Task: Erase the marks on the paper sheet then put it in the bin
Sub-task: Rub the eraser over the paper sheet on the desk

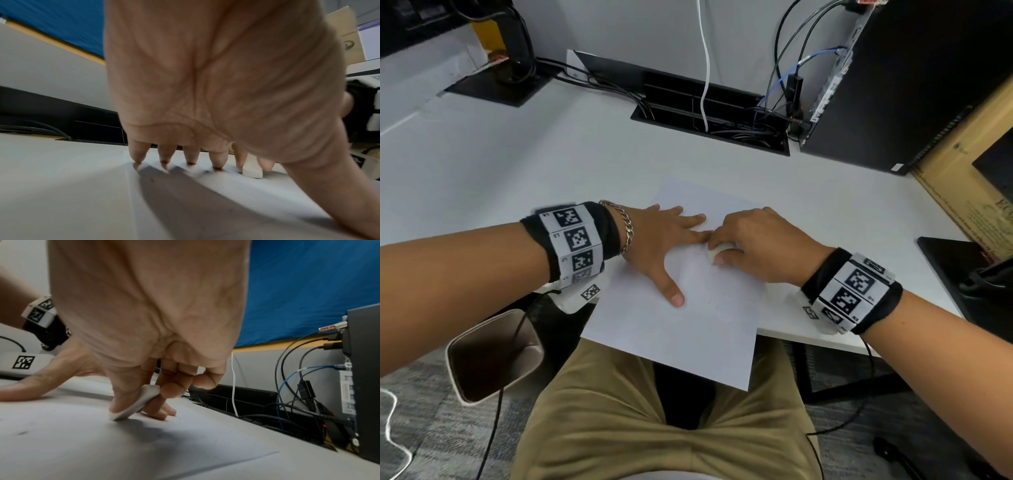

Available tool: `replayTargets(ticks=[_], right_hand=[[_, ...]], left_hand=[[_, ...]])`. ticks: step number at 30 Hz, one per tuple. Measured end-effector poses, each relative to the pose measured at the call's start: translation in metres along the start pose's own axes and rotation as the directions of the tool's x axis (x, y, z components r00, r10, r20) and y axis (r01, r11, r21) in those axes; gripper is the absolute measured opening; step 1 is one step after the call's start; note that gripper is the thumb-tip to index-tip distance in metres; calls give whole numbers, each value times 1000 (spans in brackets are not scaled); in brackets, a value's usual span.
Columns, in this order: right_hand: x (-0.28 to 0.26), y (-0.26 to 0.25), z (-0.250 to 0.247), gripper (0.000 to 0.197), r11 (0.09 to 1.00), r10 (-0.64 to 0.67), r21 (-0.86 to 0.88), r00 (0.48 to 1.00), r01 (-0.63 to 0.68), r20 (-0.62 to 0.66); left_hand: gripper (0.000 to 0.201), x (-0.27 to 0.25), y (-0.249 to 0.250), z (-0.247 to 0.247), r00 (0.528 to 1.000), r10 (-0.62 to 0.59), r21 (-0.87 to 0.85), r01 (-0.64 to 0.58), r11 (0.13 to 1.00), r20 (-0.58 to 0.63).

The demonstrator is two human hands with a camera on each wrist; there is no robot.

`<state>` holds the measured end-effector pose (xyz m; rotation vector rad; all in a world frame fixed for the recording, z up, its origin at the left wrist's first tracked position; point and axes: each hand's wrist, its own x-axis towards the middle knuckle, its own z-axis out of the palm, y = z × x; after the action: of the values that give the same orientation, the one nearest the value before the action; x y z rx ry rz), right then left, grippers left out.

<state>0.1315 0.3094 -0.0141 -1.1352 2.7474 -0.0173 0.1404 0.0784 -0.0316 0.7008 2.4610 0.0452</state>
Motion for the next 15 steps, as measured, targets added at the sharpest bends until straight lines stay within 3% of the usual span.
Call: replayTargets(ticks=[7,12,15], right_hand=[[-11,3,4,28,993,-49,110,993,37,110],[6,7,4,28,997,-20,79,999,18,32],[6,10,4,27,997,-27,69,998,24,49]], left_hand=[[136,4,0,1,999,-45,94,44,995,9],[134,3,1,1,999,-51,117,49,992,14],[135,3,3,0,997,-69,127,65,990,31]])
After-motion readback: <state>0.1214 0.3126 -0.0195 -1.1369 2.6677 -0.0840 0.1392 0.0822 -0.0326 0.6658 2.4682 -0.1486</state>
